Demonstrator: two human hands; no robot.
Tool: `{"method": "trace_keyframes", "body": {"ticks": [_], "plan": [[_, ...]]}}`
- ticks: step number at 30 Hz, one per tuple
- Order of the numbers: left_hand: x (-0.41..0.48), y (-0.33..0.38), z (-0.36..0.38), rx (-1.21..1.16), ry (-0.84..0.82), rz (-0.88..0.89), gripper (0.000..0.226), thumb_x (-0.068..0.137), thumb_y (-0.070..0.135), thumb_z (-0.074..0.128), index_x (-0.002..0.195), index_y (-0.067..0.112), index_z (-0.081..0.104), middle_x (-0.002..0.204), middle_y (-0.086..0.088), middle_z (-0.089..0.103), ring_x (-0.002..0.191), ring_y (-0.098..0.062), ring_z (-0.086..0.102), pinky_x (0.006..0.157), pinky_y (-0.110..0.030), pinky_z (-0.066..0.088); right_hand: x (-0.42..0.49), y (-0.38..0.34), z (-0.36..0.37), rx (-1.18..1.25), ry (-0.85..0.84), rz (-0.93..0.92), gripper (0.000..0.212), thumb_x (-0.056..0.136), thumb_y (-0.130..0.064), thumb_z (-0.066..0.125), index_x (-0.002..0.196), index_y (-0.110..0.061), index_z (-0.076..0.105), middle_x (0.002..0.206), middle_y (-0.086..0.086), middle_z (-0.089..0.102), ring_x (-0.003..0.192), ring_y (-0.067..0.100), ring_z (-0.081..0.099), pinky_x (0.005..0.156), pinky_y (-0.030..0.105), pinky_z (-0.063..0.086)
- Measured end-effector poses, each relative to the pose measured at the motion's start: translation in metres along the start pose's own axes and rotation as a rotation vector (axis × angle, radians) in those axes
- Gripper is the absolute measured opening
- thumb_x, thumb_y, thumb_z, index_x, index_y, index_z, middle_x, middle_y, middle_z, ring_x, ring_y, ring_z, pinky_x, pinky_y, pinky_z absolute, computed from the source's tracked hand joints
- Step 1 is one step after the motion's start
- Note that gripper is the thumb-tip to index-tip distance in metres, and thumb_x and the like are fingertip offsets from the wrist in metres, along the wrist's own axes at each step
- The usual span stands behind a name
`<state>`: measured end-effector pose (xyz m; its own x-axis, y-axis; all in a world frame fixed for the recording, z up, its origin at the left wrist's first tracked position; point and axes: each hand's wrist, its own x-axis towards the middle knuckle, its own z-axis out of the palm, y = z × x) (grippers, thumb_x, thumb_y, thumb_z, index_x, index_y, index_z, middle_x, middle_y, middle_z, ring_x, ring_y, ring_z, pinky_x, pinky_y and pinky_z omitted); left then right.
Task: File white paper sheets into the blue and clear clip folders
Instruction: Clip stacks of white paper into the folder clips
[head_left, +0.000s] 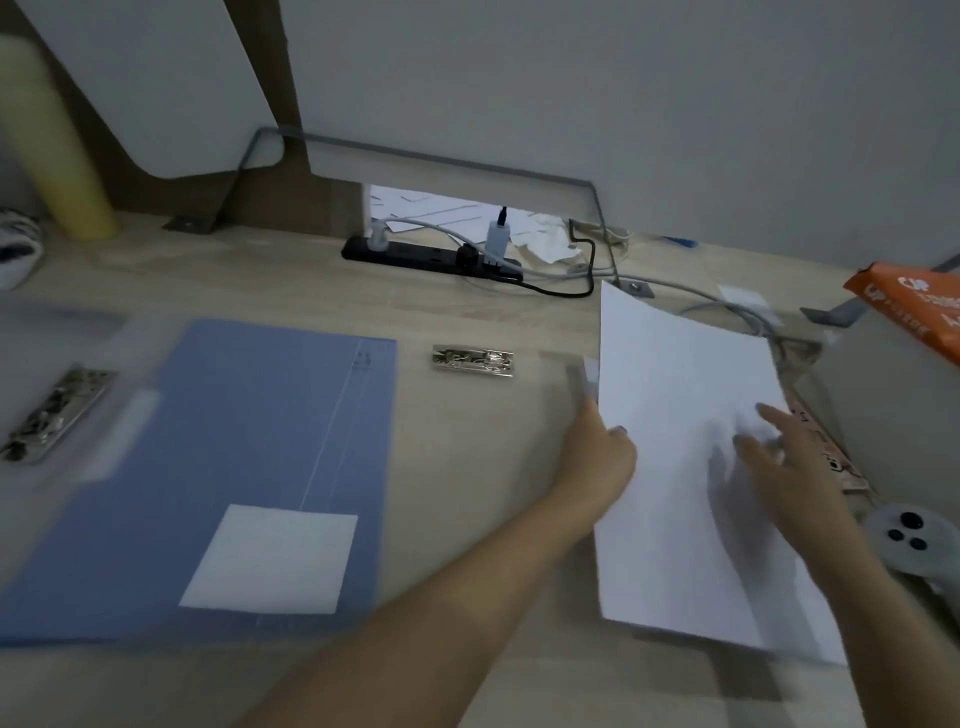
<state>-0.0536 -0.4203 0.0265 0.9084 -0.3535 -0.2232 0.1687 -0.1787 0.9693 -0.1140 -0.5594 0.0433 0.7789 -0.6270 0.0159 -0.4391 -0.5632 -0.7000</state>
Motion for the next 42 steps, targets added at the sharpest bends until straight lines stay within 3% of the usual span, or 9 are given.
{"method": "trace_keyframes", "body": {"ticks": [7,10,17,20,24,28,31,34,42], "plan": [[-0.035,-0.016,-0.100,0.023,0.082,0.076,0.019,0.095,0.013,0.042,0.109,0.026,0.045,0.095,0.012,0.057,0.083,-0.007,0.056,0.065,-0.016,0.041,-0.006,-0.020,0.033,0.237,-0.028,0.094,0.031,0.094,-0.021,0.046,0.119,-0.004,0.055,0.107,0.014,0.058,0.093,0.026,0.053,0.077,0.033,0.039],[-0.043,-0.036,-0.140,0.088,0.157,-0.035,0.029,0.097,0.017,0.042,0.125,0.019,0.045,0.116,0.002,0.056,0.095,-0.013,0.053,0.079,-0.026,0.045,-0.022,-0.040,0.067,0.290,-0.107,0.064,0.017,0.093,-0.016,0.046,0.094,-0.003,0.057,0.084,0.013,0.054,0.073,0.022,0.047,0.058,0.030,0.033],[-0.041,-0.070,-0.182,0.280,0.139,-0.272,0.026,0.093,0.016,0.046,0.117,0.008,0.052,0.115,-0.010,0.061,0.104,-0.026,0.059,0.072,-0.027,0.044,-0.032,-0.047,0.119,0.283,-0.286,0.191,0.022,0.087,-0.010,0.048,0.086,0.012,0.048,0.080,0.009,0.043,0.070,0.020,0.040,0.063,0.029,0.030],[-0.036,-0.077,-0.189,0.453,0.168,-0.256,0.020,0.094,0.022,0.043,0.086,0.006,0.053,0.086,-0.008,0.059,0.080,-0.024,0.057,0.066,-0.030,0.039,-0.031,-0.044,0.121,0.269,-0.284,0.196,0.020,0.086,-0.010,0.048,0.081,0.009,0.046,0.081,0.008,0.041,0.073,0.021,0.038,0.067,0.031,0.029],[-0.030,-0.079,-0.194,0.622,0.227,-0.200,0.039,0.094,0.020,0.036,0.057,0.016,0.023,0.056,0.000,0.031,0.056,-0.017,0.029,0.056,-0.028,0.023,-0.026,-0.040,0.121,0.309,-0.284,0.245,0.008,0.087,-0.009,0.048,0.079,-0.012,0.047,0.081,0.008,0.037,0.073,0.021,0.034,0.060,0.029,0.026],[-0.029,-0.075,-0.192,0.766,0.254,-0.195,0.040,0.096,0.029,0.037,0.059,0.016,0.028,0.060,0.002,0.037,0.055,-0.015,0.032,0.052,-0.027,0.025,-0.023,-0.041,0.119,0.245,-0.266,0.252,0.022,0.088,-0.007,0.046,0.093,0.014,0.052,0.082,0.016,0.040,0.070,0.028,0.035,0.055,0.031,0.029],[-0.028,-0.074,-0.191,0.817,0.297,-0.132,0.038,0.096,0.033,0.039,0.060,0.019,0.035,0.084,0.002,0.046,0.078,-0.017,0.047,0.067,-0.029,0.036,-0.023,-0.044,0.118,0.212,-0.250,0.245,0.034,0.091,-0.008,0.046,0.116,0.015,0.049,0.099,0.034,0.049,0.086,0.045,0.050,0.071,0.043,0.045],[-0.028,-0.078,-0.193,0.785,0.273,-0.092,0.039,0.096,0.031,0.041,0.059,0.020,0.034,0.092,0.000,0.046,0.099,-0.021,0.048,0.079,-0.033,0.039,-0.025,-0.042,0.118,0.244,-0.256,0.246,0.024,0.092,-0.013,0.047,0.104,0.007,0.056,0.090,0.012,0.048,0.072,0.022,0.043,0.062,0.031,0.035],[-0.023,-0.081,-0.195,0.765,0.276,-0.082,0.038,0.096,0.030,0.042,0.060,0.018,0.037,0.092,-0.001,0.050,0.098,-0.020,0.047,0.078,-0.034,0.041,-0.026,-0.046,0.119,0.261,-0.253,0.244,0.015,0.093,-0.013,0.047,0.090,-0.001,0.056,0.085,0.010,0.049,0.070,0.020,0.042,0.057,0.027,0.033]]}}
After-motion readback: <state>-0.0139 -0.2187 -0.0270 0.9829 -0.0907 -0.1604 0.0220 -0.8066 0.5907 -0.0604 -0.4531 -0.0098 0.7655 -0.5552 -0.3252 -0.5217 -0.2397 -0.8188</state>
